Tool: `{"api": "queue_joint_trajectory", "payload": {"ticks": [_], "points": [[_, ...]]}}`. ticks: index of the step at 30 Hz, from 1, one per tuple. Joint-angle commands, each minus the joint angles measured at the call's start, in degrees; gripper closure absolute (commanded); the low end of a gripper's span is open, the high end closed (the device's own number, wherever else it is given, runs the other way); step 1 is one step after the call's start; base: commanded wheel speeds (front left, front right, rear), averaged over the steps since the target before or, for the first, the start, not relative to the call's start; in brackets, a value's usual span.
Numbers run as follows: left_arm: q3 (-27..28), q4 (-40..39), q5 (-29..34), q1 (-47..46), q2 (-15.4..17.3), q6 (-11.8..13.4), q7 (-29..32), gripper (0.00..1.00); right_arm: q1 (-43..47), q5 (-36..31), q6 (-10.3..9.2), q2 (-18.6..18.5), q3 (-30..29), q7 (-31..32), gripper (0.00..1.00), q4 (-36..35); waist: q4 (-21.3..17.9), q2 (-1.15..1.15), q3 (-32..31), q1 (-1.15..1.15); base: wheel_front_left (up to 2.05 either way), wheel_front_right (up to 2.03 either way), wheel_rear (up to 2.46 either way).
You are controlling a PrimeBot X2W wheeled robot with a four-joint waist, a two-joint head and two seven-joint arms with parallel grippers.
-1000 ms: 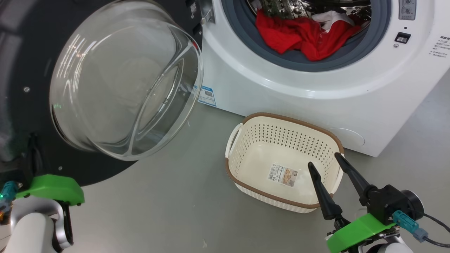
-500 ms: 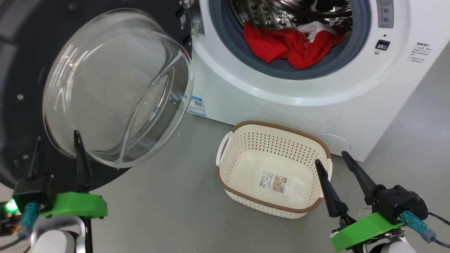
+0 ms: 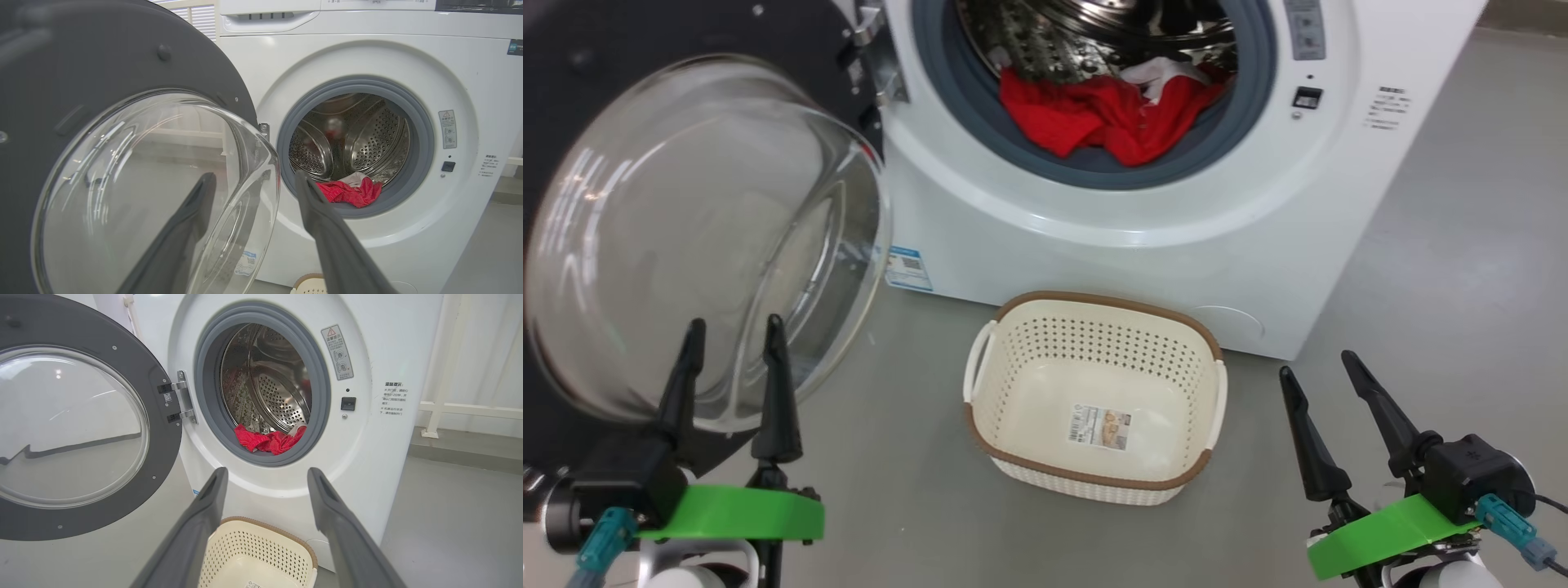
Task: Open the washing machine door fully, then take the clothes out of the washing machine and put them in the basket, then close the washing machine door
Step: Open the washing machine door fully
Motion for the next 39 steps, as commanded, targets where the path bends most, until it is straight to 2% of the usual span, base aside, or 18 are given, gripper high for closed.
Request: {"api": "queue_joint_trajectory", "payload": {"ticks": [1,7,11,23,39], "points": [[1.51,-1.94,-0.57,-0.47,1.57,-0.85,0.09,0.0,-1.86,-0.02,0.36,0.03,0.59,-0.83,0.0,-1.18,-3.13,0.0,0.35,0.0,0.0,0.0,0.0],[-0.1,-2.24,-0.81,-0.22,1.47,-2.38,-0.15,0.0,-1.96,-0.3,0.36,0.03,-0.38,-1.52,0.0,-1.08,-6.37,0.0,0.62,0.0,0.0,0.0,0.0],[-1.67,-1.69,-1.81,0.34,1.57,-4.59,0.27,0.0,-1.73,-0.21,0.36,0.03,-0.62,-1.92,0.0,-1.04,-8.78,0.0,0.32,0.0,0.0,0.0,0.0],[-3.2,0.31,-3.65,2.71,1.16,-7.22,-0.77,0.0,-0.9,-0.73,0.36,0.03,-1.53,-2.62,0.0,-3.04,-14.53,0.0,-0.23,0.0,0.0,0.0,0.0],[-1.43,2.3,-3.65,5.54,1.58,-7.68,-2.52,0.0,3.28,-1.59,0.36,0.03,-4.3,-2.75,0.0,-8.26,-17.36,0.0,-2.63,0.0,0.0,0.0,0.0]]}}
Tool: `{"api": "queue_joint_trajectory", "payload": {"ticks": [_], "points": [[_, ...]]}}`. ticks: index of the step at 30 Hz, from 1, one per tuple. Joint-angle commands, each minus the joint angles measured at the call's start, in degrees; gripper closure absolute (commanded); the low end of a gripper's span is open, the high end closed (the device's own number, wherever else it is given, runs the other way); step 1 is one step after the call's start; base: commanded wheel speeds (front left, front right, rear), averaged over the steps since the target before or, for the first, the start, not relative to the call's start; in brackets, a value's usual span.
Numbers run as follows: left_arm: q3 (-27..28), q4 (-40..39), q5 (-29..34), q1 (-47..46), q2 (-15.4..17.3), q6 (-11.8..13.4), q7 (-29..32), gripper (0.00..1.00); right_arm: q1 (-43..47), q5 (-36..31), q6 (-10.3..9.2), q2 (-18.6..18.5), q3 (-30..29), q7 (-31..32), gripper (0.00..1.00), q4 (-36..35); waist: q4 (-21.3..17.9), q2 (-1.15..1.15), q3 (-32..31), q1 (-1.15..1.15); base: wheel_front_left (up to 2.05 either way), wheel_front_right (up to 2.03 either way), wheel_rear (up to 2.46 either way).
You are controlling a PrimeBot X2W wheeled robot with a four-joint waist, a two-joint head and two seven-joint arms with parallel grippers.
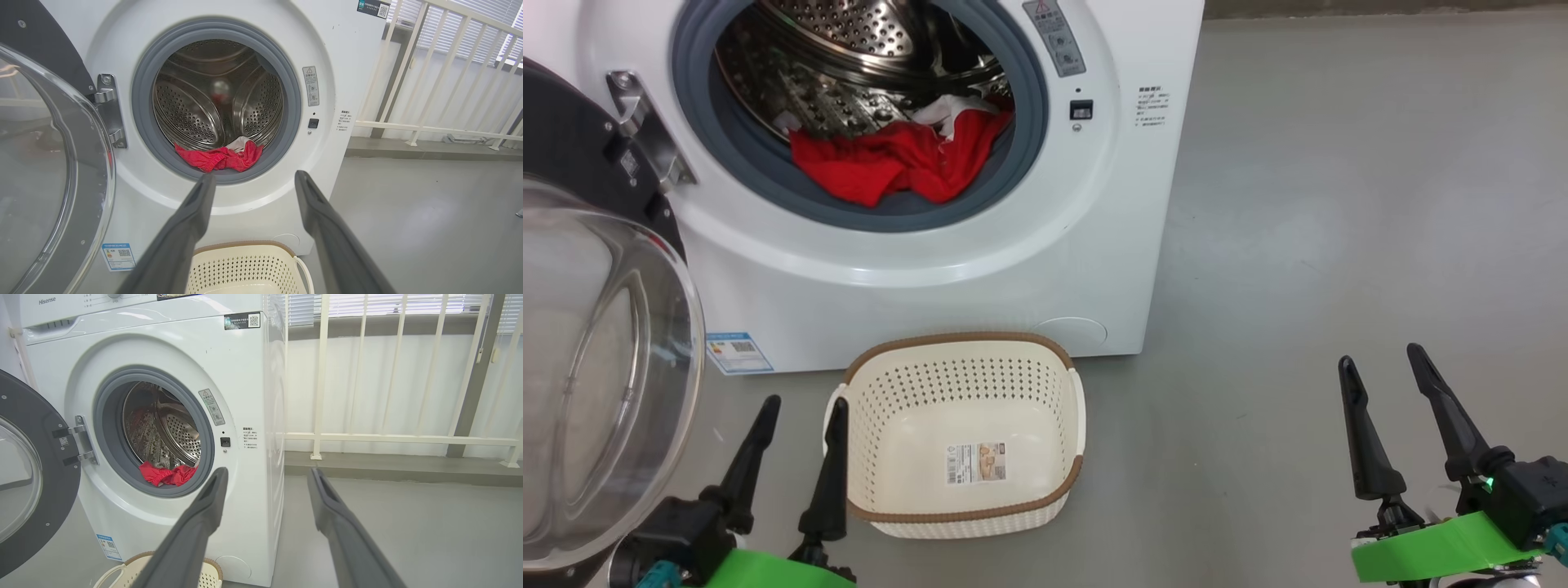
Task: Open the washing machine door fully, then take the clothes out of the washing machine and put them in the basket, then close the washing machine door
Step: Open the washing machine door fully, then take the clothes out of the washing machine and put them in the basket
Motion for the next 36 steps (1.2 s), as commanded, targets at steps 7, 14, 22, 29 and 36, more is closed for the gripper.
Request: {"api": "queue_joint_trajectory", "payload": {"ticks": [7,14,22,29,36], "points": [[2.33,-1.98,1.25,2.17,1.7,0.77,-0.61,0.0,1.98,-0.52,0.36,-0.27,-0.27,-0.35,0.0,-2.49,-0.27,0.0,-2.15,0.0,0.0,0.0,0.0],[2.0,-2.18,1.83,3.85,1.68,1.07,-0.67,0.0,3.21,-0.23,0.36,-0.27,-0.32,-0.35,0.0,-2.47,-0.31,0.0,-3.08,0.0,0.0,0.0,0.0],[1.85,-2.39,2.53,4.27,1.78,1.96,-0.69,0.0,3.72,-0.15,0.36,-0.27,-0.28,-0.36,0.0,-2.37,0.12,0.0,-3.55,0.0,0.03,-0.03,0.0],[1.05,-2.82,2.75,4.41,1.95,2.05,-0.37,0.0,3.96,-0.15,0.36,-0.27,-0.11,-0.36,0.0,-2.33,0.44,0.0,-3.69,0.0,0.72,-0.72,0.0],[0.68,-3.73,2.75,4.92,2.11,2.26,-0.34,0.0,4.05,-0.06,0.36,-0.27,0.02,-0.36,0.0,-2.13,0.4,0.0,-3.72,0.0,1.67,-1.65,-0.02]]}}
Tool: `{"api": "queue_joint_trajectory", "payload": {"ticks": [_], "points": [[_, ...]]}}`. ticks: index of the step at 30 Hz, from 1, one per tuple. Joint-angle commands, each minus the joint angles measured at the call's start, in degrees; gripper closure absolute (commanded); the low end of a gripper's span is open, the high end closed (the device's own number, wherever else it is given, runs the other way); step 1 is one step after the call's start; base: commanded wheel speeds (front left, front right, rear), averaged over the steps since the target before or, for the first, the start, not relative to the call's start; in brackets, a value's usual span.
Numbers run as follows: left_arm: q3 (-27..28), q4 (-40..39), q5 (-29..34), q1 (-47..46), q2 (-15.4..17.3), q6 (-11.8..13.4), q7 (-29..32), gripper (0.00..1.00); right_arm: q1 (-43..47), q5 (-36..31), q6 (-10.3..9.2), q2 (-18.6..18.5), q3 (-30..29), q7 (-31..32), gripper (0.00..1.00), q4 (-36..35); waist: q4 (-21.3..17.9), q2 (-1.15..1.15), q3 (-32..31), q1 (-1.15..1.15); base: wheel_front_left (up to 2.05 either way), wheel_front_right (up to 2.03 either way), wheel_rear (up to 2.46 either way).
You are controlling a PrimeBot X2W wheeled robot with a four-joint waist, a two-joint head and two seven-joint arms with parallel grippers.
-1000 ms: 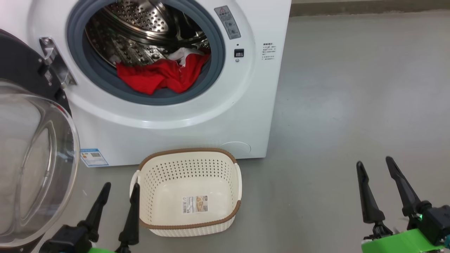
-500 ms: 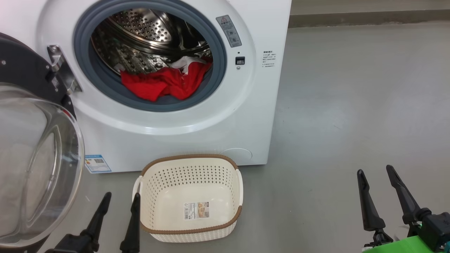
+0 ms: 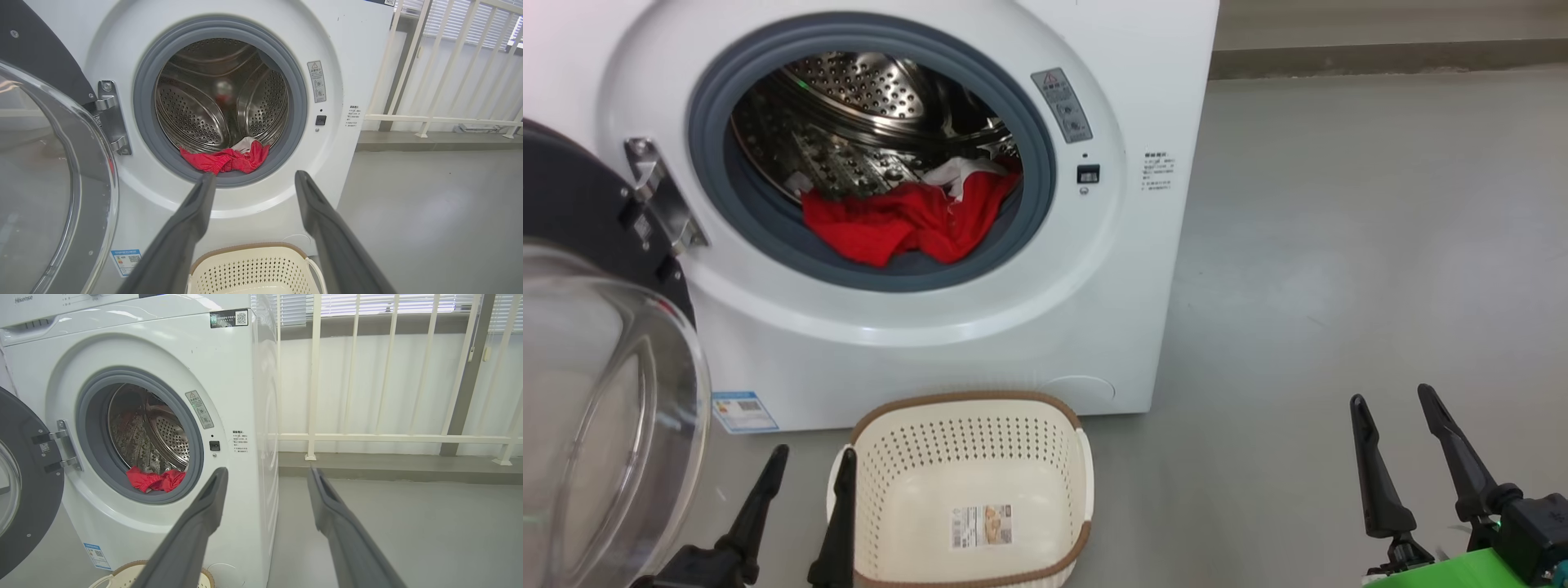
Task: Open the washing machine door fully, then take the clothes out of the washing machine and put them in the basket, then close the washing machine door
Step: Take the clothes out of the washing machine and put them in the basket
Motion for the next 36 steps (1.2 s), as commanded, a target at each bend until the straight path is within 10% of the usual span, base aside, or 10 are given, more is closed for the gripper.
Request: {"api": "queue_joint_trajectory", "payload": {"ticks": [1,36], "points": [[1.8,-1.97,0.24,-0.75,0.97,0.35,-0.34,0.0,-0.67,0.17,0.36,-0.82,1.54,-0.36,0.0,-1.26,0.02,0.0,0.03,0.0,1.92,-1.73,-0.19],[1.07,-5.78,1.88,-0.93,0.0,2.44,-0.29,0.0,-2.13,0.02,0.36,-0.82,2.54,-0.36,0.0,-0.74,0.87,0.0,2.11,0.0,0.28,-0.28,0.0]]}}
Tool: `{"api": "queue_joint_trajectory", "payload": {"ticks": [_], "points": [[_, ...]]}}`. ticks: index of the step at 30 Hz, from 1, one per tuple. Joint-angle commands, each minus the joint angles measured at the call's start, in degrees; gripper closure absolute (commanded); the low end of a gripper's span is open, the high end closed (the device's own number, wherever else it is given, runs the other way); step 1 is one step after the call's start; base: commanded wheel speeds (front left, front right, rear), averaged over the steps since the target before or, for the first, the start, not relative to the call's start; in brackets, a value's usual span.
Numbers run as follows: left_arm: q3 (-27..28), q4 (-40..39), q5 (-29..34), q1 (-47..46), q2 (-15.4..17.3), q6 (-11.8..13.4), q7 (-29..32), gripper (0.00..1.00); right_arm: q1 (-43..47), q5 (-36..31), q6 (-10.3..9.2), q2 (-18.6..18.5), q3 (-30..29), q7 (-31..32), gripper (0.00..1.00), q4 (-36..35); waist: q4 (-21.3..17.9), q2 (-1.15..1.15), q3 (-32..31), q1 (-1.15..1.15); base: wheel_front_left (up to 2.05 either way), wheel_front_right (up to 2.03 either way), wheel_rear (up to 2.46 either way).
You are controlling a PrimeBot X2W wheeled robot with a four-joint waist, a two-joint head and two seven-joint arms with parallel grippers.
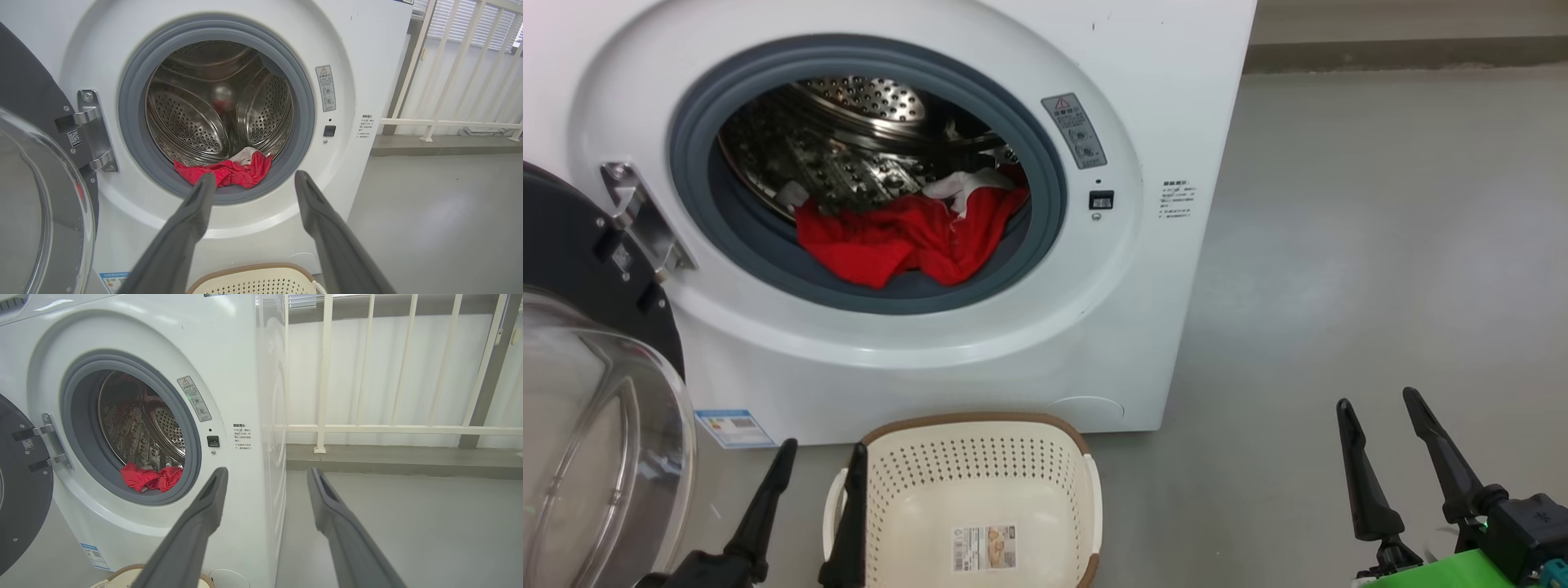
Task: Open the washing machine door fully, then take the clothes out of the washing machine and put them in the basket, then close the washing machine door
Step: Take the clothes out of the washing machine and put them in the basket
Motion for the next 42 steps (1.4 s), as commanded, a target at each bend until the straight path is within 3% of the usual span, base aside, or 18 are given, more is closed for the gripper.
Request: {"api": "queue_joint_trajectory", "payload": {"ticks": [1,20,31,42], "points": [[1.79,-1.53,0.42,-2.12,0.36,0.71,0.03,0.0,-2.16,-0.33,0.36,-0.82,1.23,-0.36,0.0,-1.52,0.22,0.0,0.81,0.0,0.0,0.0,0.0],[0.81,2.29,1.68,-9.06,-1.47,2.07,-0.35,0.0,-5.46,-1.0,0.36,-0.82,2.2,-0.36,0.0,-1.93,0.04,0.0,7.58,0.0,0.0,0.0,0.0],[0.69,4.5,2.6,-15.54,-2.18,1.18,-0.66,0.0,-7.97,-1.2,0.36,-0.82,2.36,-0.36,0.0,-2.31,0.47,0.0,13.05,0.0,0.0,0.0,0.0],[0.89,10.26,5.2,-27.75,-1.61,-0.14,-0.76,0.0,-11.59,-1.4,0.36,-0.82,3.95,-0.36,0.0,-2.22,-0.7,0.0,18.65,0.0,0.0,0.0,0.0]]}}
